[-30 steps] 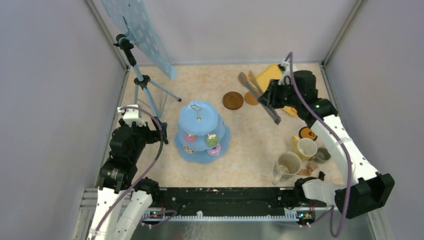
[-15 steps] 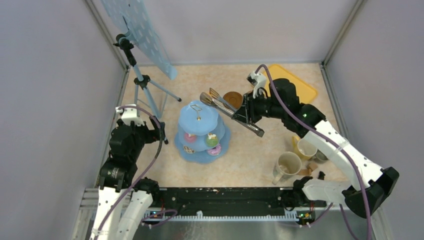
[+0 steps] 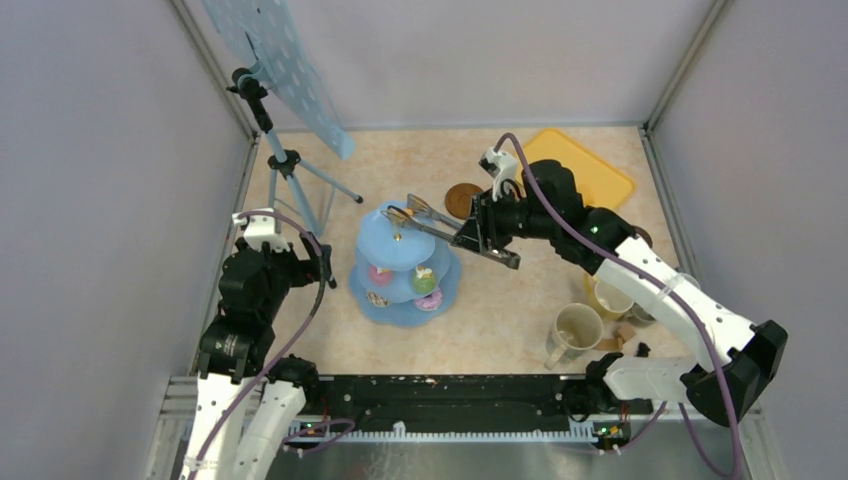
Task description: Serve the afternoon tea
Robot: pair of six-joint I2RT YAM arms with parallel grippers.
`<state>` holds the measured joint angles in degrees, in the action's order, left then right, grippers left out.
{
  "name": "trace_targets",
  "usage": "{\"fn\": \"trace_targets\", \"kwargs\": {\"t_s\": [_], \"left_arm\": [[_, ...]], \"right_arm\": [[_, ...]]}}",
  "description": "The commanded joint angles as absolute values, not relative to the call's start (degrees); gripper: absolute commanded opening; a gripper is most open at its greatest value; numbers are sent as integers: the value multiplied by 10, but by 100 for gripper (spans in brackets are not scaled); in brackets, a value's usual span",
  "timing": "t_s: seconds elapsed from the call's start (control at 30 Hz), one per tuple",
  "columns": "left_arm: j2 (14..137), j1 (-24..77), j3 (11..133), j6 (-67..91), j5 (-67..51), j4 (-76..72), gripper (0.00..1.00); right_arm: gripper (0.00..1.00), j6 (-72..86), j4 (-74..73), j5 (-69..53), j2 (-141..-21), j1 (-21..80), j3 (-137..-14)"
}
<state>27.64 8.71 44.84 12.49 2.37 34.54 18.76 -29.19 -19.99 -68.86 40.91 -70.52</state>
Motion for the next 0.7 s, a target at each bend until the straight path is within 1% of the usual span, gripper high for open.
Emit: {"fn": "trace_targets", "kwargs": {"t_s": [0.0, 0.1, 0.27, 0.4, 0.47, 0.53, 0.67], "left_arm": [[277, 84, 460, 125, 18, 327, 99], [276, 84, 460, 124, 16, 326, 99], [272, 85, 457, 121, 15, 323, 99], [269, 91, 456, 120, 17, 321, 99], [267, 96, 454, 120, 20, 319, 99], [264, 101, 452, 120, 21, 318, 99], [260, 113, 450, 120, 26, 315, 99]], "right_arm": [[45, 195, -268, -189, -686, 417, -715], [49, 194, -274, -161, -672, 417, -725], [51, 192, -290, -91, -647, 417, -760], [47, 185, -353, 64, -635, 395, -804], [47, 181, -366, 100, -625, 357, -802], [46, 175, -378, 103, -620, 298, -795], [46, 158, -366, 103, -625, 175, -740]]}}
